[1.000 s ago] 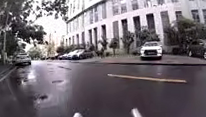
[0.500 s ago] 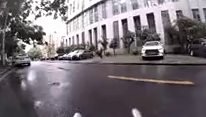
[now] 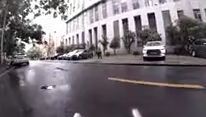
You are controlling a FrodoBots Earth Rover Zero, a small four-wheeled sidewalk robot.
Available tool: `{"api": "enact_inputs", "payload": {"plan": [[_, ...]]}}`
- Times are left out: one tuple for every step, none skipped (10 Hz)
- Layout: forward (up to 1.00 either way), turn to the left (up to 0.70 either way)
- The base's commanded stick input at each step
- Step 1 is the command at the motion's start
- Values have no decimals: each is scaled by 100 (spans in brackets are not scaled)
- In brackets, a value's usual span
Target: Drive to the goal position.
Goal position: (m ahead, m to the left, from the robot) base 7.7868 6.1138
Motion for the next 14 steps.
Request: {"api": "enact_inputs", "payload": {"plan": [[60, 0], [60, 0], [60, 0], [60, 0], [60, 0], [60, 0], [60, 8], [60, 13], [60, 15], [60, 15], [60, 15], [60, 13], [60, 6], [60, 0]]}}
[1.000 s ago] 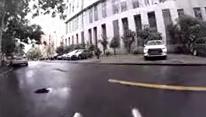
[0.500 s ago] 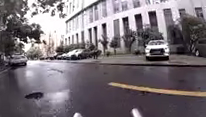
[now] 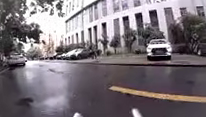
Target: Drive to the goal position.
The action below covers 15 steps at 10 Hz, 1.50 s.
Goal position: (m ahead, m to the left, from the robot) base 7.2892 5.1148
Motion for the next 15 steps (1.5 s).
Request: {"api": "enact_inputs", "payload": {"plan": [[60, 0], [60, 0], [60, 0], [60, 0], [60, 0], [60, 0], [60, 0], [60, 0], [60, 0], [60, 0], [60, 0], [60, 0], [60, 0], [60, 0], [60, 0]]}}
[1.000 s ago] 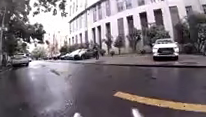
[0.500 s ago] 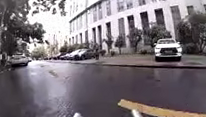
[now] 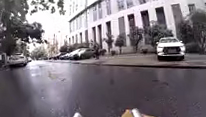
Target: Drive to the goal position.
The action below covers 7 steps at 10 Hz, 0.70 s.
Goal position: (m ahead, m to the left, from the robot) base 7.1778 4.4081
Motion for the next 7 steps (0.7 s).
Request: {"api": "enact_inputs", "payload": {"plan": [[60, 0], [60, 0], [60, 0], [60, 0], [60, 0], [60, 0], [48, 0]]}}
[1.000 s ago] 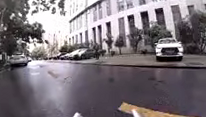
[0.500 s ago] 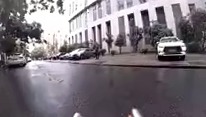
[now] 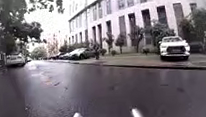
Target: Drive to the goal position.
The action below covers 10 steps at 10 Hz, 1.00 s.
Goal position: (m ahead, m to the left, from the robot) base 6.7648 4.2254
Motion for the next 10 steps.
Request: {"api": "enact_inputs", "payload": {"plan": [[45, 0], [48, 0], [58, 0], [68, 0], [70, 0], [70, 0], [70, 0], [70, 0], [70, 0], [70, 0]]}}
